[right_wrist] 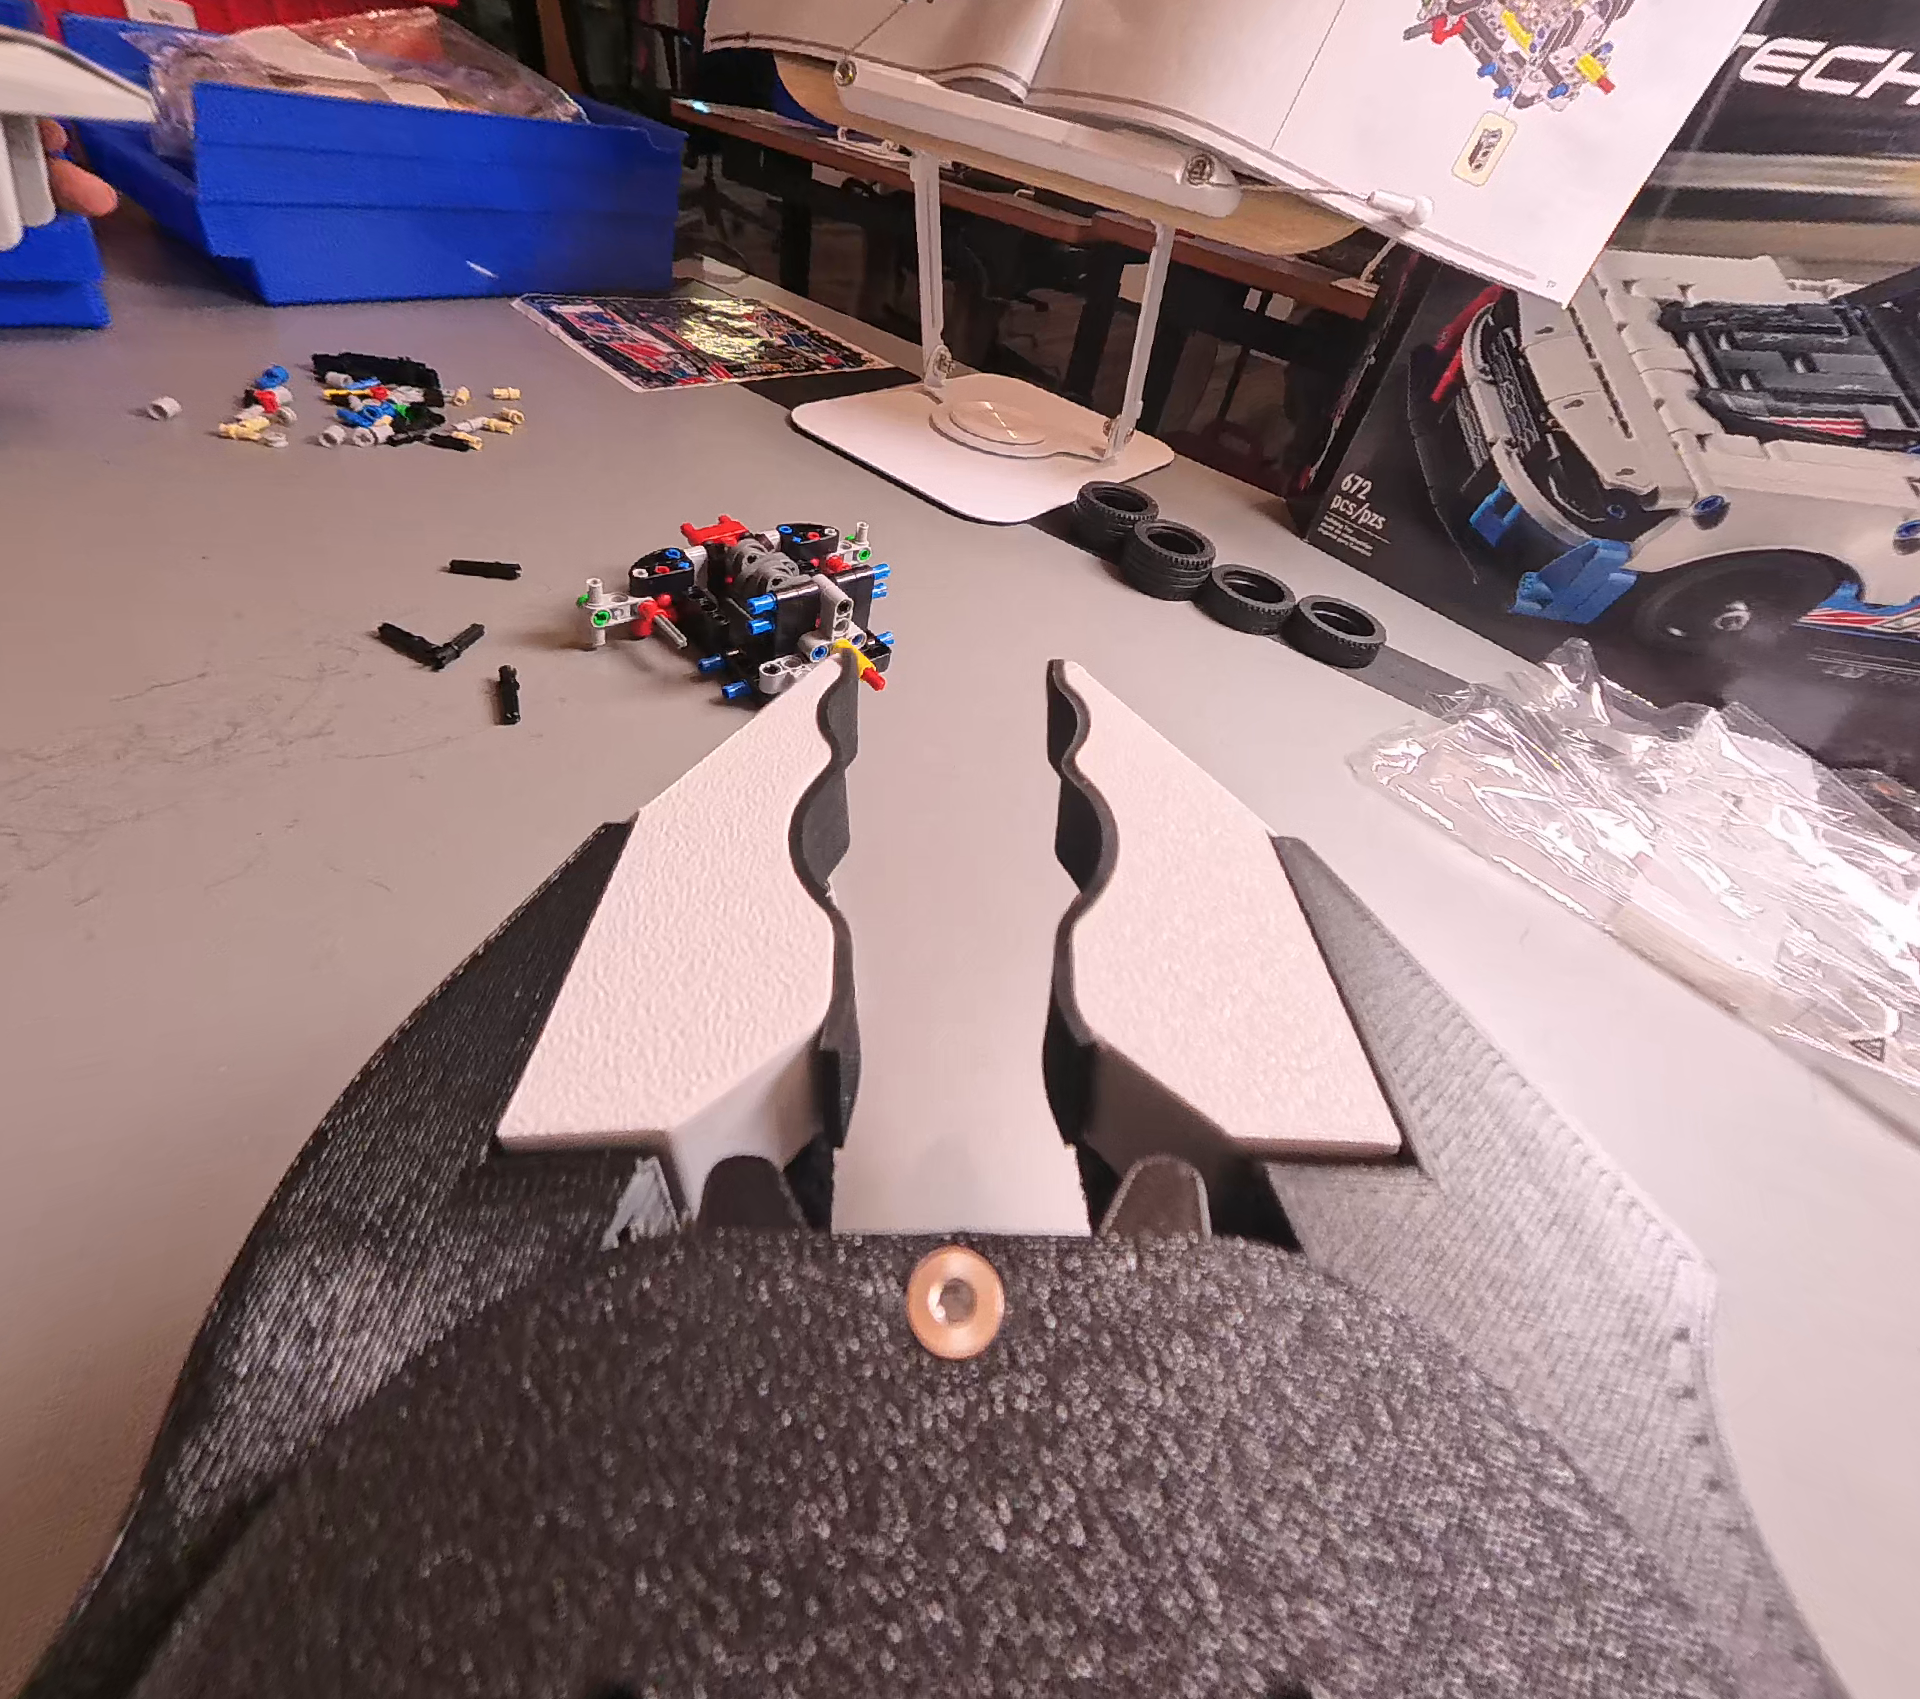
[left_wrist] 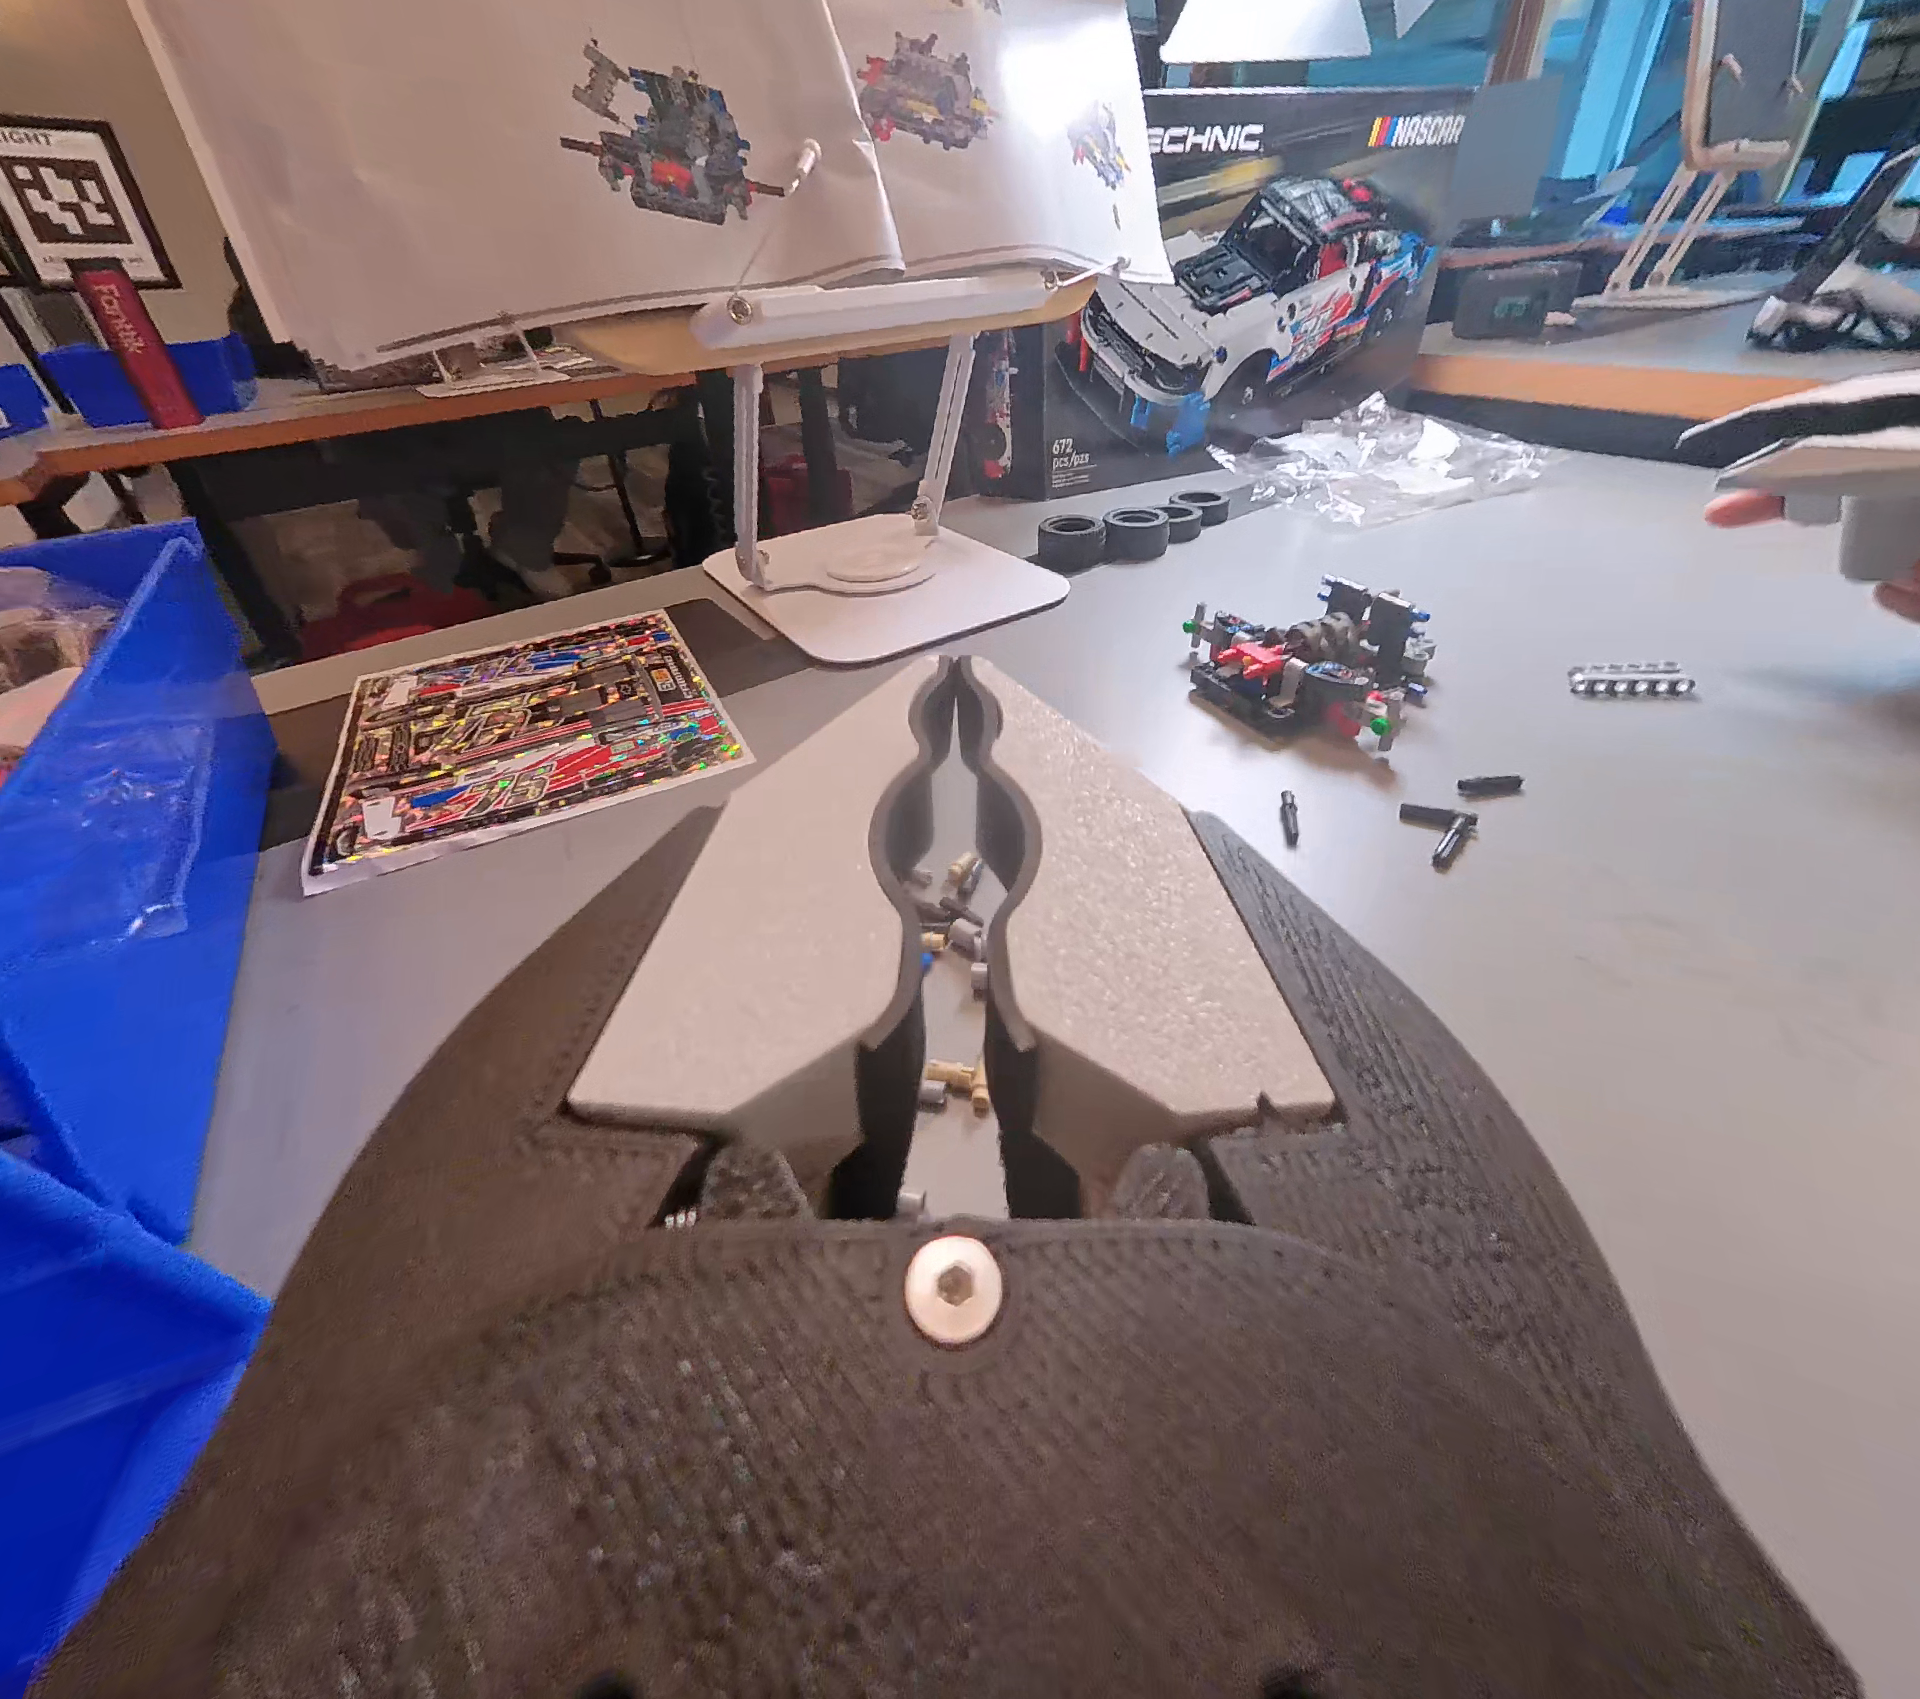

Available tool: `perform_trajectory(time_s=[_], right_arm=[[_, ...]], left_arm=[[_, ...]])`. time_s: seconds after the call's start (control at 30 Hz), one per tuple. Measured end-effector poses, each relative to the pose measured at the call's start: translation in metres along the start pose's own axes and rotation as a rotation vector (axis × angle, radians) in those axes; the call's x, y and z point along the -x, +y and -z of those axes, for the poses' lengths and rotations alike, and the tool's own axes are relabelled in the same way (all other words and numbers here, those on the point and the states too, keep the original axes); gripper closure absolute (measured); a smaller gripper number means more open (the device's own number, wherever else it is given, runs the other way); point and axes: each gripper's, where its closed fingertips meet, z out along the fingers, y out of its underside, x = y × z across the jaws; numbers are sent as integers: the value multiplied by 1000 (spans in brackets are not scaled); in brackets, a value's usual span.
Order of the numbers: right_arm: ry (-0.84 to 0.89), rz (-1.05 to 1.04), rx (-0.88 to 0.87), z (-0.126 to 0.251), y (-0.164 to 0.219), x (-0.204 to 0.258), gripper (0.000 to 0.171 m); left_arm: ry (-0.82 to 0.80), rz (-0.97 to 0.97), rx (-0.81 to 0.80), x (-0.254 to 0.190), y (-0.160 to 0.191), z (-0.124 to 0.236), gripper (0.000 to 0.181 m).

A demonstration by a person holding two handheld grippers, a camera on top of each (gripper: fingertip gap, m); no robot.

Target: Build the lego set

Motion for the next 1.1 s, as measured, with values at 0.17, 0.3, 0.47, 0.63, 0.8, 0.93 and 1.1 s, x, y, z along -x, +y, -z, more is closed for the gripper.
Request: perform_trajectory(time_s=[0.17, 0.3, 0.47, 0.63, 0.8, 0.93, 1.1], right_arm=[[-2, -3, -46, 7, -12, -1, 137], [-2, 11, -83, 16, -23, 1, 137], [17, 25, -106, 23, -31, -2, 137], [33, 44, -83, 22, -26, -4, 139], [50, 67, -44, 18, -16, -6, 142], [51, 60, -17, 14, -8, -7, 143], [44, 60, -5, 11, -5, -5, 143]], left_arm=[[-15, -8, 11, 7, 4, 0, 181], [4, -30, -11, 4, -1, 2, 181], [-19, -110, -28, 2, -7, 4, 181], [23, -94, -63, -4, -13, 6, 181], [46, -53, -128, -6, -25, 10, 181], [24, -67, -159, -7, -33, 14, 181], [-81, -109, -92, 3, -31, 16, 181]])
